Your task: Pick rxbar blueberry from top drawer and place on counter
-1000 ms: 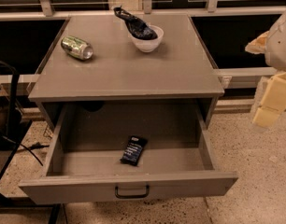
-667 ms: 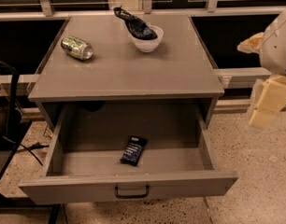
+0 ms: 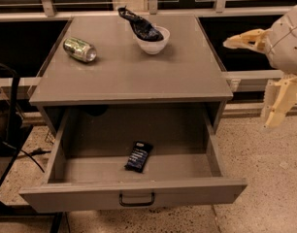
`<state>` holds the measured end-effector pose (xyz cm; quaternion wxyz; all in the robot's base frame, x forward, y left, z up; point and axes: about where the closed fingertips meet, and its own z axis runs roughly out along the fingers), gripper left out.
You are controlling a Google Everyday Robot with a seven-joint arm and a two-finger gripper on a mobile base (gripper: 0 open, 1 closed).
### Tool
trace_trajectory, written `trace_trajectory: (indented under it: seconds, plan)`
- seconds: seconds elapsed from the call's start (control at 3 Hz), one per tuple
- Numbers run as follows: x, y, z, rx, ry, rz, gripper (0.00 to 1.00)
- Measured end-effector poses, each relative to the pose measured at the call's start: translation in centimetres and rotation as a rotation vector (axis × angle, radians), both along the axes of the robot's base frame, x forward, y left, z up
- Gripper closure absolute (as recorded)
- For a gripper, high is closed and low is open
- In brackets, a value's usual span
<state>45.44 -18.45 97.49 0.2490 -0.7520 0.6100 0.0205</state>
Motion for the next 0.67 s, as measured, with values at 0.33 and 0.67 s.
trace_trajectory:
  seconds: [0.33,0.67]
  plan:
    - [-0.05,0.19,0.12,-0.028,-0.037,0.075,0.0]
    - [-0.17,1.1,0.43,-0.031,-0.104,0.138,0.0]
